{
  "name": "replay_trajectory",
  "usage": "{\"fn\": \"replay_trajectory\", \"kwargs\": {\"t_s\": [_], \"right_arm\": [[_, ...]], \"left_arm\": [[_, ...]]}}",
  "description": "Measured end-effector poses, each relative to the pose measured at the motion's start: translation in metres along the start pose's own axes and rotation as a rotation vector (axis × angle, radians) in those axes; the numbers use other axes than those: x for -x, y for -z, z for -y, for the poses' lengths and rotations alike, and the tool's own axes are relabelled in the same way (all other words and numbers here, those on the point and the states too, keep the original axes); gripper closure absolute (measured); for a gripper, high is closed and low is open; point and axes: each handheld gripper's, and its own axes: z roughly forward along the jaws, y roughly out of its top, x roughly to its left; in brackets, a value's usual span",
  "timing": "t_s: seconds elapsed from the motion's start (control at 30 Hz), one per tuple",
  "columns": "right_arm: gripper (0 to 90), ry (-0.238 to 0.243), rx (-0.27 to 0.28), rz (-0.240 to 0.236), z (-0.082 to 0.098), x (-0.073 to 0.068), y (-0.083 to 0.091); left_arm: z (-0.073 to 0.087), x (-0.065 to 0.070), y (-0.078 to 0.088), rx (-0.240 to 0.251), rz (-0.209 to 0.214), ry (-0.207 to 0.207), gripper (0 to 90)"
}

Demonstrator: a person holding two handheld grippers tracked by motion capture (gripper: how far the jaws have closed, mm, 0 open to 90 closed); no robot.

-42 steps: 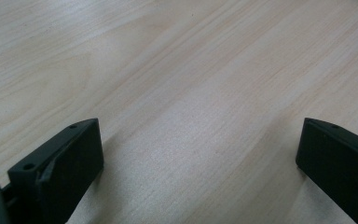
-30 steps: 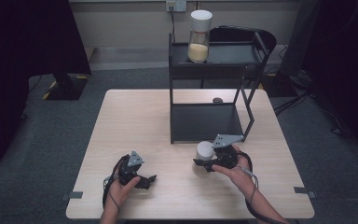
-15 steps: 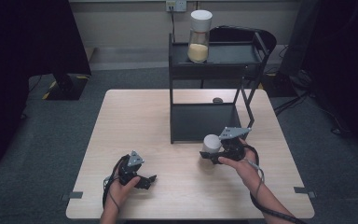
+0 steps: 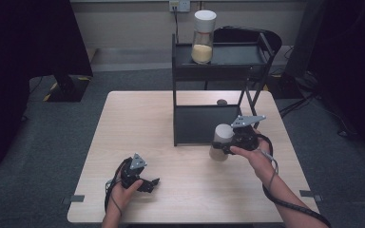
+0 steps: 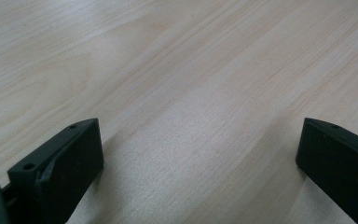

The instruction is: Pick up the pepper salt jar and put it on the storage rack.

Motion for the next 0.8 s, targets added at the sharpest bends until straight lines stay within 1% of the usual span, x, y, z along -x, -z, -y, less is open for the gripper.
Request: {"fn": "replay_trajectory", "kwargs": {"t_s": [0.1, 0.17, 0.4, 0.6, 0.8], "right_arm": [[35.1, -0.003, 0.003, 0.002, -0.009, 0.003, 0.006], [35.1, 0.008, 0.004, 0.008, -0.015, 0.004, 0.01], [35.1, 0.016, 0.015, 0.012, -0.034, 0.009, 0.022], [35.1, 0.024, 0.009, 0.018, -0.051, 0.013, 0.029], [35.1, 0.026, 0.02, 0.018, -0.063, 0.017, 0.035]], "left_arm": [[0.0, 0.0, 0.0, 0.0, 0.0, 0.0, 0.0], [0.0, 0.0, 0.0, 0.0, 0.0, 0.0, 0.0], [0.0, 0.0, 0.0, 0.0, 0.0, 0.0, 0.0], [0.0, 0.0, 0.0, 0.0, 0.0, 0.0, 0.0], [0.0, 0.0, 0.0, 0.0, 0.0, 0.0, 0.0]]}}
